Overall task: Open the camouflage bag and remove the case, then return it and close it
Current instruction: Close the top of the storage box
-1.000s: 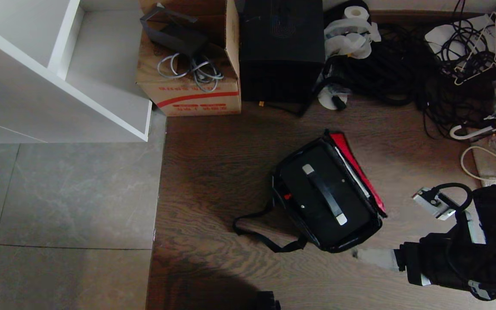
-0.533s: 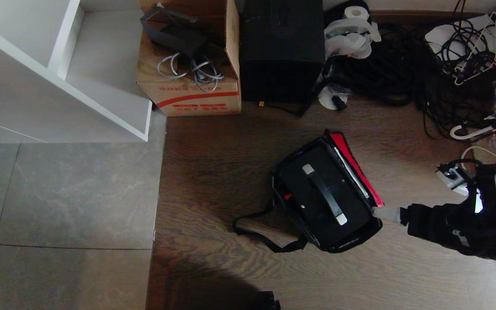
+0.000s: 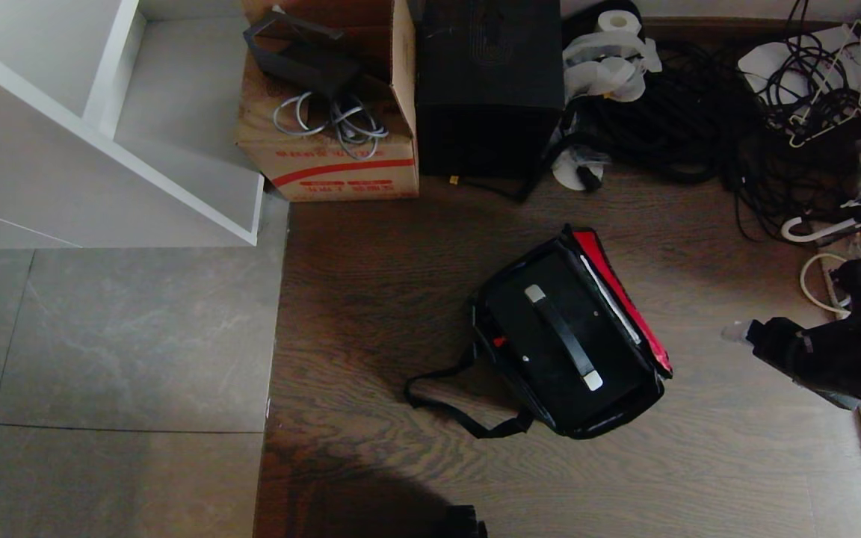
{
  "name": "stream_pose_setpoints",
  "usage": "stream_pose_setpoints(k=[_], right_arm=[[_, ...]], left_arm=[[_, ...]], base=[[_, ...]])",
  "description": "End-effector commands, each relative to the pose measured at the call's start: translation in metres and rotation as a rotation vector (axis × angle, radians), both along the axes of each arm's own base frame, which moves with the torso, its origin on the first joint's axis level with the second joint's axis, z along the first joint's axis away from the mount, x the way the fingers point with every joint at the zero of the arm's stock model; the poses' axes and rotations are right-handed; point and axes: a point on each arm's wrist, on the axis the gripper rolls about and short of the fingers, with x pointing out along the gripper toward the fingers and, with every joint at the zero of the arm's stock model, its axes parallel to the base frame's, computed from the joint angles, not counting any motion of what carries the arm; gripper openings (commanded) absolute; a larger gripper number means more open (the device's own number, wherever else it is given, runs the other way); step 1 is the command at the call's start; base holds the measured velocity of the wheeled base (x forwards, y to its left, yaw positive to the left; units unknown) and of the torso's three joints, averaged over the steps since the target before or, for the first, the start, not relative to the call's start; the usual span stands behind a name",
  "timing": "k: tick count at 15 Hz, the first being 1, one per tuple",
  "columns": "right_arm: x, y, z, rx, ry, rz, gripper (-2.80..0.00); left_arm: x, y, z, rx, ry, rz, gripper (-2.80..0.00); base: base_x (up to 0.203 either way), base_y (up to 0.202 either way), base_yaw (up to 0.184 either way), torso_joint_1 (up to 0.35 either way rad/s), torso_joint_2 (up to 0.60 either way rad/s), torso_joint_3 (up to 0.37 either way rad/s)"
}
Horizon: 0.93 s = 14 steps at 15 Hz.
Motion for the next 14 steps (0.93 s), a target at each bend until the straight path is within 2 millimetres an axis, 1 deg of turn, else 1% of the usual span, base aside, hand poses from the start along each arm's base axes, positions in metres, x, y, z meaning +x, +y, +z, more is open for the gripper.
stream_pose_setpoints(k=[1,4,6,9,10,12,13,14], right_arm=[[0.026,-0.010,-0.032,0.120,0.087,-0.093,0.00],[0.068,-0.029,-0.054,0.287,0.163,-0.120,0.00],[0.093,-0.041,-0.077,0.390,0.210,-0.169,0.00],[0.138,-0.054,-0.094,0.500,0.167,-0.218,0.00],[0.149,-0.057,-0.103,0.546,0.166,-0.228,0.00],[0.166,-0.061,-0.116,0.610,0.157,-0.219,0.00],[0.173,-0.061,-0.120,0.628,0.151,-0.208,0.00],[0.180,-0.063,-0.119,0.643,0.130,-0.205,0.00]], left_arm=[[0.001,0.000,-0.003,-0.001,0.010,0.001,-2.80],[0.001,0.000,-0.003,-0.001,0.010,0.001,-2.80],[0.001,0.000,-0.003,-0.001,0.009,0.001,-2.80],[0.001,0.000,-0.003,-0.001,0.009,0.001,-2.80],[0.001,0.000,-0.003,-0.001,0.008,0.001,-2.80],[0.001,0.000,-0.003,-0.001,0.010,0.001,-2.80],[0.001,0.000,-0.003,-0.001,0.011,0.001,-2.80],[0.001,0.000,-0.003,-0.001,0.010,0.001,-2.80]], base=[[0.000,0.000,0.000,0.000,0.00,0.000],[0.000,0.000,0.000,0.000,0.00,0.000],[0.000,0.000,0.000,0.000,0.00,0.000],[0.000,0.000,0.000,0.000,0.00,0.000],[0.000,0.000,0.000,0.000,0.00,0.000],[0.000,0.000,0.000,0.000,0.00,0.000],[0.000,0.000,0.000,0.000,0.00,0.000],[0.000,0.000,0.000,0.000,0.00,0.000]])
